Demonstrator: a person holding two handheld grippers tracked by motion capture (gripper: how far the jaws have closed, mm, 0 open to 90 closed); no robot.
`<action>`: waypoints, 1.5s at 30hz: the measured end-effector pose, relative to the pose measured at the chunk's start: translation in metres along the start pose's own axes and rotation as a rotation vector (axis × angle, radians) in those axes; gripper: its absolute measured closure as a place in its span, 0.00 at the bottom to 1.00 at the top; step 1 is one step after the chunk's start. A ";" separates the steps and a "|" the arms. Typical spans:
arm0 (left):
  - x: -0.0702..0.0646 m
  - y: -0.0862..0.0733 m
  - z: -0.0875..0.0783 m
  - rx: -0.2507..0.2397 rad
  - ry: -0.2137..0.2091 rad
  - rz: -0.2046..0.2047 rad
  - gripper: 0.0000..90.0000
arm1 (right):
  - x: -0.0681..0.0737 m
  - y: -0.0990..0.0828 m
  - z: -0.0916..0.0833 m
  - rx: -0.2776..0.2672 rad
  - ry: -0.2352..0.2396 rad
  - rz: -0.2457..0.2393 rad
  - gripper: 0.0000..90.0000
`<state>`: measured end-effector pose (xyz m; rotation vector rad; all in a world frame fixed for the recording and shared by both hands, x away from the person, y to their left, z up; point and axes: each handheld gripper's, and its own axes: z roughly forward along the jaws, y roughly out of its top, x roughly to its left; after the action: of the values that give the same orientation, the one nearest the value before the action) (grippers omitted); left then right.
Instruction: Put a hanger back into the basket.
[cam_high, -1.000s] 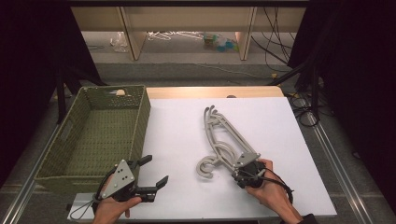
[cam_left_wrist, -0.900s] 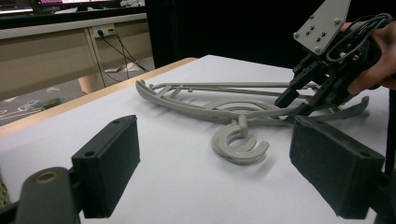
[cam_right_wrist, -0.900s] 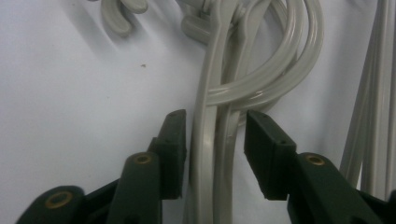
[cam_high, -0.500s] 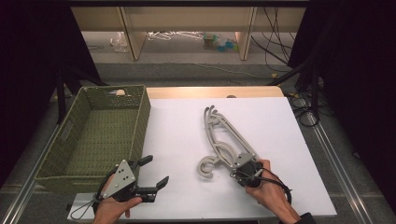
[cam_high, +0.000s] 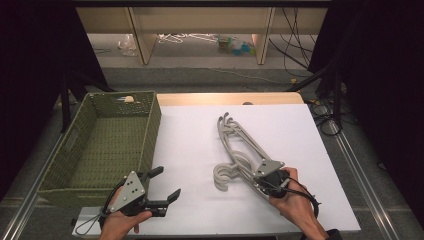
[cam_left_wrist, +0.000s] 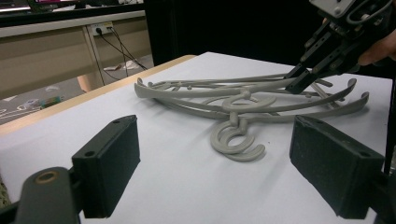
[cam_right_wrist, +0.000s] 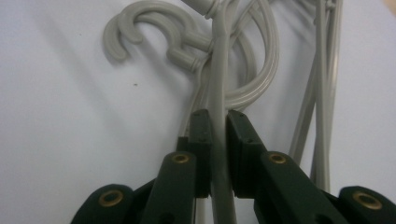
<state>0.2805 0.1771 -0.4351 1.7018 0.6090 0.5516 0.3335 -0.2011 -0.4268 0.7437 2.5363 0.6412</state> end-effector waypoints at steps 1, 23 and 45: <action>0.000 0.000 0.000 0.000 0.001 0.002 0.18 | 0.001 0.001 -0.003 -0.003 -0.018 -0.009 0.91; -0.007 -0.002 0.009 0.053 -0.009 0.069 0.18 | 0.011 0.002 -0.039 -0.152 0.140 -0.139 0.91; -0.021 0.000 0.062 0.288 -0.087 0.344 0.29 | 0.031 0.006 -0.040 -0.159 0.311 -0.229 0.91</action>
<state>0.3052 0.1173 -0.4481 2.1122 0.3447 0.6499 0.2916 -0.1906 -0.3996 0.3110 2.7504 0.9248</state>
